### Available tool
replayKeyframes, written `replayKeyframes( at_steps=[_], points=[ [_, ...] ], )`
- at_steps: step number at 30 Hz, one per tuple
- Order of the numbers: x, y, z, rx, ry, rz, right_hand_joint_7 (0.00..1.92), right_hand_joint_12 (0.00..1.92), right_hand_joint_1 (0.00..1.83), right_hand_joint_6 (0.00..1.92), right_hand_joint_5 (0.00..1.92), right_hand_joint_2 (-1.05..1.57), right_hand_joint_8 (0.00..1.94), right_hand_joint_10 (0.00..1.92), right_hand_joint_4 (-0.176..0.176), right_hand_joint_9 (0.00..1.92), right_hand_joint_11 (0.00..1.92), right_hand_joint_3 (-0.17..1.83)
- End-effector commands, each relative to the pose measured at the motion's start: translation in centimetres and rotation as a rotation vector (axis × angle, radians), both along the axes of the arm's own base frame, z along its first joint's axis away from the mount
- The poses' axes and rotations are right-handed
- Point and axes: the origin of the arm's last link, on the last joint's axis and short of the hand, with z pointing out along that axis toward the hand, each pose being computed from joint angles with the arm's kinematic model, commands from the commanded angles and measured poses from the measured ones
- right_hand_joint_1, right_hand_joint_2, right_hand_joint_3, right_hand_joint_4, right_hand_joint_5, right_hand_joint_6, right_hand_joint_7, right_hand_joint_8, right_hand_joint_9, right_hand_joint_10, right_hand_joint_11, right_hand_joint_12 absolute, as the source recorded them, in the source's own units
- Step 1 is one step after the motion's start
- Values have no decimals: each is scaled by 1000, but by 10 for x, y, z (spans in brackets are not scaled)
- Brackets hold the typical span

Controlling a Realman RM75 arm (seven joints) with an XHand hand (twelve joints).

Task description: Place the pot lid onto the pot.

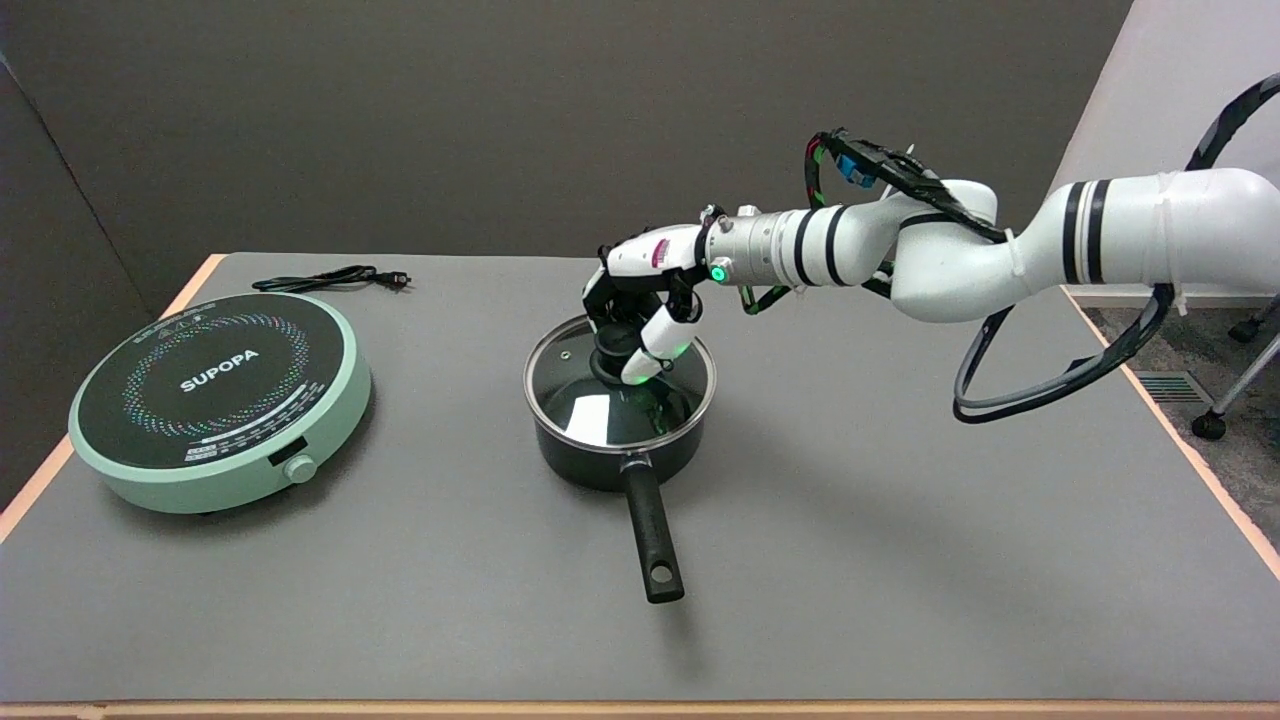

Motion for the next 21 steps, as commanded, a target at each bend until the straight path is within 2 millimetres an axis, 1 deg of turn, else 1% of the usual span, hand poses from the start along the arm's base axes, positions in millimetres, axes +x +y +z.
replayKeyframes(
  at_steps=[1,4,5,10,14,17,19,21],
  points=[
    [0,0,2,-4,0,2,956,1645,1361,849,729,919,1129,1504,176,864,425,401],
    [-1,0,3,-4,1,0,955,1633,1358,836,727,921,1126,1490,176,865,434,397],
    [-1,0,3,-4,1,-1,940,1630,967,827,722,658,857,1466,176,860,431,848],
    [-2,0,2,-3,2,-3,928,1622,962,794,720,642,803,1405,176,850,400,849],
    [-1,0,2,-5,4,-3,907,1598,957,689,715,633,724,1340,176,833,388,835],
    [-1,0,2,-5,4,-1,881,1551,943,534,703,620,613,1244,176,797,387,841],
    [1,0,3,-6,1,2,845,1422,942,409,662,599,490,1100,176,781,389,864],
    [4,-1,3,-9,-5,7,778,1184,914,250,558,573,357,888,171,760,464,905]
  ],
)
